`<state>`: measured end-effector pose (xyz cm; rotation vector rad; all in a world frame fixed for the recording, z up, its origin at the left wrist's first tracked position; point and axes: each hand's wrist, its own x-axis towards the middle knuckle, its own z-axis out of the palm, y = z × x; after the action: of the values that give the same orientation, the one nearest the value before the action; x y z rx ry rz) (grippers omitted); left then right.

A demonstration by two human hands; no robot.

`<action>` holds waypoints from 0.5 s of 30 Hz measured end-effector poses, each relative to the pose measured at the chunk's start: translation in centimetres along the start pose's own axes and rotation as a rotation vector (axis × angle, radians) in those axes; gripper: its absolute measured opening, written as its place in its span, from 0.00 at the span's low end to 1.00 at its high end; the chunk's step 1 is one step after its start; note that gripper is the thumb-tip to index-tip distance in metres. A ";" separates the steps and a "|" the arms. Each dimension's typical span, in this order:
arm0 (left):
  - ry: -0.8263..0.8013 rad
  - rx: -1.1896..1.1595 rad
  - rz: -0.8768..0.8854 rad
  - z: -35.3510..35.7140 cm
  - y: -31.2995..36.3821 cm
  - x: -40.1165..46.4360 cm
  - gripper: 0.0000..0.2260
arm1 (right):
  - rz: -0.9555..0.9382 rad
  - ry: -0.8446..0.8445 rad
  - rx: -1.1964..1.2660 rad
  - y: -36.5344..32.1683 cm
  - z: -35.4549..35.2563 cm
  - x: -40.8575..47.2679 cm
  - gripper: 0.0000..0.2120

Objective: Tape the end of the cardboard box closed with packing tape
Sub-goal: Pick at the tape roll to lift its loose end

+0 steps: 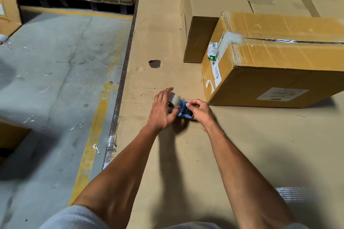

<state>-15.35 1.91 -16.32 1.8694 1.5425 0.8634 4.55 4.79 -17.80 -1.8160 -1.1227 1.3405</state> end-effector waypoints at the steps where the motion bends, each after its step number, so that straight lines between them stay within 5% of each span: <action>1: -0.003 -0.005 -0.003 -0.1 0.1 0.0 0.35 | 0.009 0.009 -0.010 0.0 -0.1 0.1 0.04; 15: -0.021 -0.030 -0.006 -0.2 1.1 -0.5 0.33 | 0.063 0.095 -0.090 -0.9 0.8 0.1 0.17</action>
<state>-14.88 1.21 -15.45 1.8461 1.5133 0.8569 3.60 5.29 -17.36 -1.9738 -1.0996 1.2431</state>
